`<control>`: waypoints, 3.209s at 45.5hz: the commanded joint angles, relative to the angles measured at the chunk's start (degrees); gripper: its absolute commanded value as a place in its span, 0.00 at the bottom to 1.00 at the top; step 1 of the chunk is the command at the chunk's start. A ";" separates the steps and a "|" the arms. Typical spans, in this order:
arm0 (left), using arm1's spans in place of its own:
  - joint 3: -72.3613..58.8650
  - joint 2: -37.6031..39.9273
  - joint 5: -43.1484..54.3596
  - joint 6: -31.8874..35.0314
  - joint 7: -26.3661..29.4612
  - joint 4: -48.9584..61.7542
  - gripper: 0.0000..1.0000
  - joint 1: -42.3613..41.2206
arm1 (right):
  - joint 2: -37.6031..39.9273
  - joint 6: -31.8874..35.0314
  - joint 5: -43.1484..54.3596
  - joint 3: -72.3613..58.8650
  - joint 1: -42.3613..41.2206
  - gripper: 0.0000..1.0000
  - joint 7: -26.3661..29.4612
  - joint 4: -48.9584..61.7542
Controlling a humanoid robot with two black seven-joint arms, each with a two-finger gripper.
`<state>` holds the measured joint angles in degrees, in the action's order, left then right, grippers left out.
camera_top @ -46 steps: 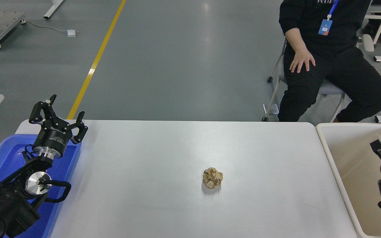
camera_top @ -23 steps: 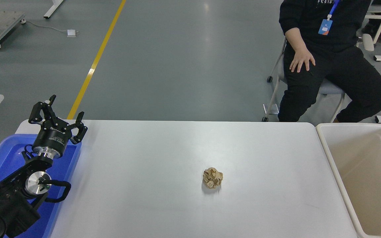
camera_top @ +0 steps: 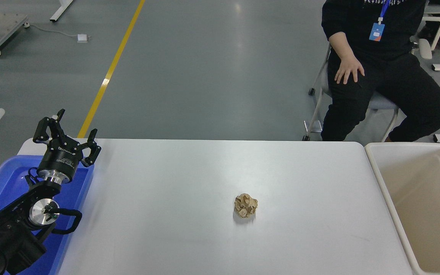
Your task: Clean the table surface
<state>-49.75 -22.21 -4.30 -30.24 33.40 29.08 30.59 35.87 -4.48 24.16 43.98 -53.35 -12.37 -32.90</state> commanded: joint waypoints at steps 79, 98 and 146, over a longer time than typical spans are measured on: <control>0.00 -0.02 0.00 0.00 0.00 0.01 1.00 0.00 | -8.71 6.77 -2.54 4.21 13.90 0.99 -16.28 -3.14; 0.00 -0.02 0.00 0.00 0.00 0.01 1.00 0.00 | -3.26 6.86 -7.20 -35.27 -2.37 0.99 -15.85 6.17; 0.00 0.07 0.00 0.00 0.00 0.01 1.00 0.00 | -26.71 17.84 45.80 -75.17 -38.15 0.99 -15.49 -18.26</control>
<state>-49.75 -22.23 -4.30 -30.23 33.40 29.07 30.60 22.24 12.52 65.68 -19.74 -86.83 -27.79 -49.26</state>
